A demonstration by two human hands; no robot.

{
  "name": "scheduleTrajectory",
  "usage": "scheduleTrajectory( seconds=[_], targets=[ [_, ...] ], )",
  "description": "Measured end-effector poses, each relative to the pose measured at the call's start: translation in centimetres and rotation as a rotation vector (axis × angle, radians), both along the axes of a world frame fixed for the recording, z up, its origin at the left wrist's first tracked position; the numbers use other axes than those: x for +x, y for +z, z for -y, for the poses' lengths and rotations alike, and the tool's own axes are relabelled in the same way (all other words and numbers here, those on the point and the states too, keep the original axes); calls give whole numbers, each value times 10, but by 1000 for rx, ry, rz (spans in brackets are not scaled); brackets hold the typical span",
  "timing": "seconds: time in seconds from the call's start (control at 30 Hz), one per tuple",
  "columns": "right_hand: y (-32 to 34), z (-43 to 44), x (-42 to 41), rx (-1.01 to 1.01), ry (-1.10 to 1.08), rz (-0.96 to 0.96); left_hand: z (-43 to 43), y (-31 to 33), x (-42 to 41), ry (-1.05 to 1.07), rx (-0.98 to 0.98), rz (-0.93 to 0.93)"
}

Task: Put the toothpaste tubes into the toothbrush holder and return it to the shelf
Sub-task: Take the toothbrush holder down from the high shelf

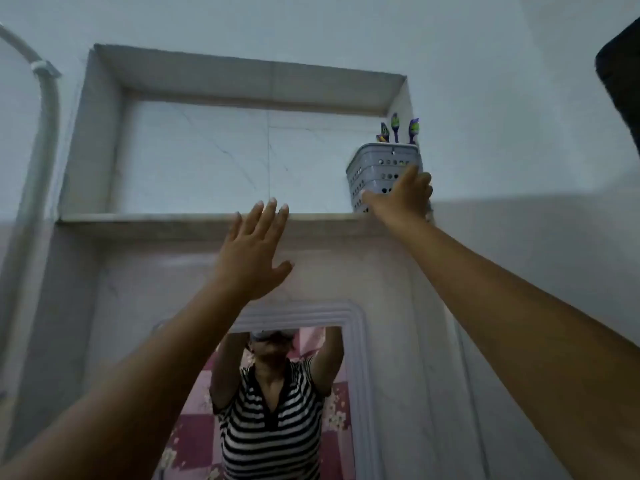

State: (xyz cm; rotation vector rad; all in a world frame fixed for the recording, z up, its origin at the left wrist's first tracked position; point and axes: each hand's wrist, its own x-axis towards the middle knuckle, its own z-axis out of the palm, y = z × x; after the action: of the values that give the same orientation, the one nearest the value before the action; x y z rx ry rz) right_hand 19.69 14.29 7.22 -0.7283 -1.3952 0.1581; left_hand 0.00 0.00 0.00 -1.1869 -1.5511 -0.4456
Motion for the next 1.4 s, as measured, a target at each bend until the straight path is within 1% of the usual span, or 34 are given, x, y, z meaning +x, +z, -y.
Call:
scheduleTrajectory(
  seconds=[0.07, 0.13, 0.27, 0.37, 0.5, 0.57, 0.63, 0.7, 0.73, 0.8, 0.87, 0.97, 1.1, 1.23, 1.3, 1.4],
  targets=[
    [9, 1, 1, -93, 22, -24, -2, -1, 0, -28, 13, 27],
    [19, 0, 4, -173, 97, -35, -2, -2, 0, -46, -1, 47],
    [24, -3, 9, -180, 145, 1, 8, 7, 2, -95, -60, 94],
    [26, 2, 21, -197, 237, 6, 12, 11, 10, -140, -94, 177],
    [25, 10, 33, -224, 393, 65, 23, 27, 34, -57, -145, 241],
    [22, 11, 34, -222, 428, 49, 29, 33, 49, -52, -184, 309],
    [17, 15, 32, -202, 422, 18, 33, 35, 62, -166, -217, 456],
    [11, 25, 31, -191, 412, -17, 35, 35, 73, -383, -219, 608],
    [8, 29, 32, -186, 424, -33, 37, 33, 80, -489, -200, 651],
    [-1, 43, 35, -174, 508, -70, 41, 27, 94, -684, -143, 704],
    [-16, 59, 41, -166, 662, -110, 49, 16, 110, -868, -82, 749],
    [-55, 85, 60, -204, 805, -62, 70, -15, 135, -1083, -67, 769],
    [-141, 103, 87, -198, 927, 54, 89, -88, 143, -1170, -139, 812],
    [-261, 103, 100, -205, 1069, 30, 97, -197, 142, -1228, -270, 975],
    [-328, 99, 101, -272, 1099, 23, 97, -255, 143, -1203, -347, 1091],
    [-432, 87, 97, -436, 1033, 34, 95, -341, 129, -1000, -505, 1209]
  ],
)
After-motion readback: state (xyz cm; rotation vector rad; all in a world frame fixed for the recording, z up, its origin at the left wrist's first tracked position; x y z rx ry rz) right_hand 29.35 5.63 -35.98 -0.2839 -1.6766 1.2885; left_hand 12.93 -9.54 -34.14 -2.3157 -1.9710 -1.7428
